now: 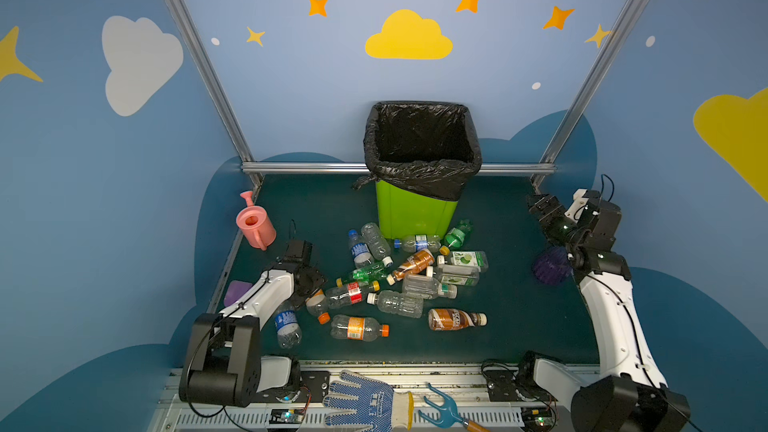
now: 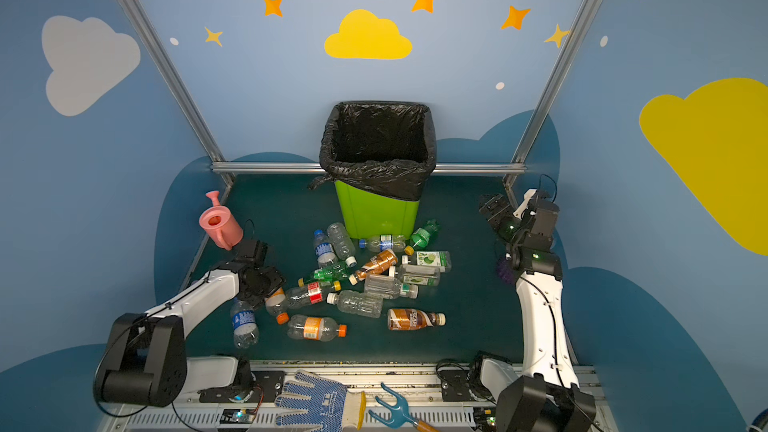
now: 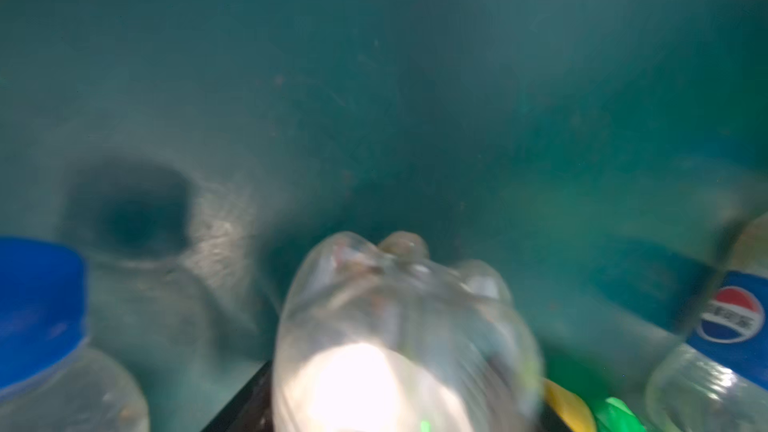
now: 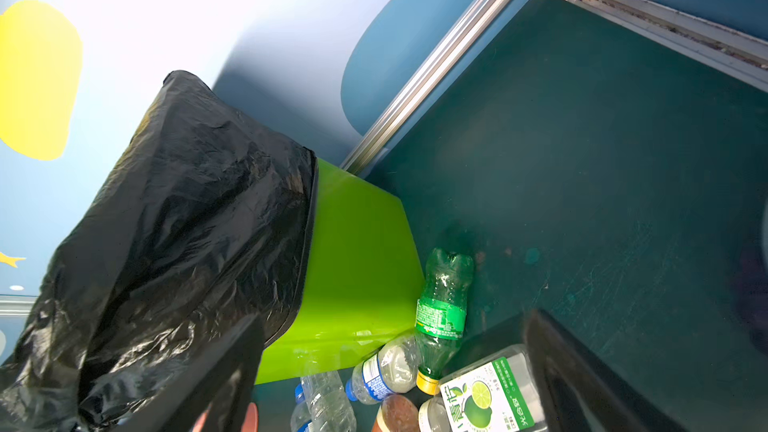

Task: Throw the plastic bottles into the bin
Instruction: 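Lower the right arm back while the left gripper grasps a crushed clear bottle, then lift the crushed clear bottle with the left gripper and release it over the bin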

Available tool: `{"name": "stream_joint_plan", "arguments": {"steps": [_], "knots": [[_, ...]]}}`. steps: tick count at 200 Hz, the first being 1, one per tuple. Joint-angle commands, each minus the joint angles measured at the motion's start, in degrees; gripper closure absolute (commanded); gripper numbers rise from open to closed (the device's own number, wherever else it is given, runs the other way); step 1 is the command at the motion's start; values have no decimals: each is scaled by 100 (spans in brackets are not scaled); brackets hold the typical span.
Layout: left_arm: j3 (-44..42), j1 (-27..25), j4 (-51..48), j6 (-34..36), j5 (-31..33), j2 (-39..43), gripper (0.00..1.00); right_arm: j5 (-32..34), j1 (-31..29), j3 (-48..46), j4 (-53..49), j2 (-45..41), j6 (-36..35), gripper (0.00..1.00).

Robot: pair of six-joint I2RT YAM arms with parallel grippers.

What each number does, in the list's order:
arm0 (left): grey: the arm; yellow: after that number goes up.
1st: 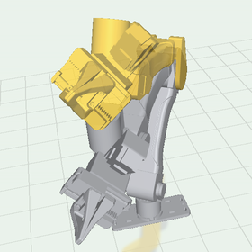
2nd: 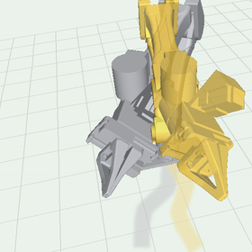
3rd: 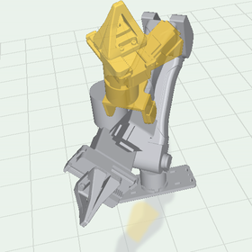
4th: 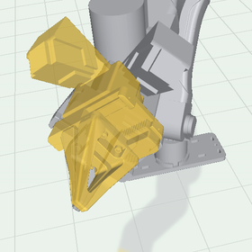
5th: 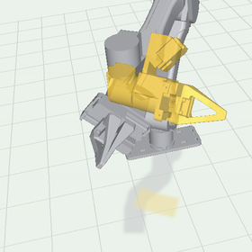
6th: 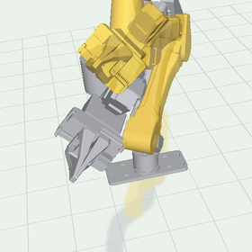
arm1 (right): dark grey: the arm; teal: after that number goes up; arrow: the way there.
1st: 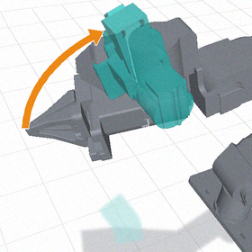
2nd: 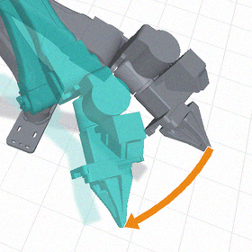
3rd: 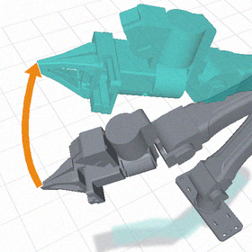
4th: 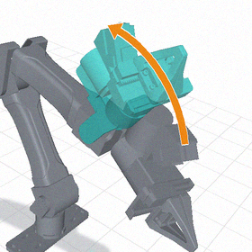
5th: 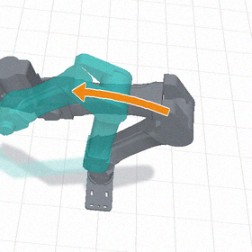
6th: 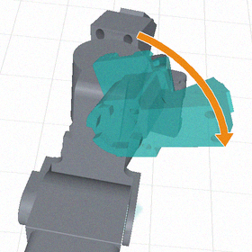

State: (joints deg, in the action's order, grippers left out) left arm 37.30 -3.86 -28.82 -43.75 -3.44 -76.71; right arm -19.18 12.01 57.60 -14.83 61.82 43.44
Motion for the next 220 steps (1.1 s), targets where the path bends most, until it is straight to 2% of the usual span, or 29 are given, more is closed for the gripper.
{"name": "stream_joint_plan", "arguments": {"steps": [1,38,74,99,126,160,177,199,209,220], "knots": [[103,23,68,164,-136,-98,31,-94,85,-82,76,-100,134,3],[95,25,108,217,-127,-52,44,-103,168,-127,77,-118,212,3],[277,25,-110,298,87,200,45,-129,207,-152,96,-103,238,4],[760,33,-583,448,475,547,45,-125,287,-128,126,-87,198,4],[1714,236,-840,879,951,1085,45,-168,575,-52,107,-44,146,3],[3489,818,-163,1288,1013,1445,45,-559,1158,-50,93,-110,218,3],[4610,854,399,1411,889,1214,45,-688,1398,-110,71,-240,226,3],[5625,801,1621,1226,192,724,46,-881,1624,-272,37,-401,286,3],[6082,593,1956,1032,116,333,47,-957,1696,-387,72,-476,386,3],[6784,128,1919,1136,156,-259,47,-1029,1722,-544,187,-559,559,4]]}}
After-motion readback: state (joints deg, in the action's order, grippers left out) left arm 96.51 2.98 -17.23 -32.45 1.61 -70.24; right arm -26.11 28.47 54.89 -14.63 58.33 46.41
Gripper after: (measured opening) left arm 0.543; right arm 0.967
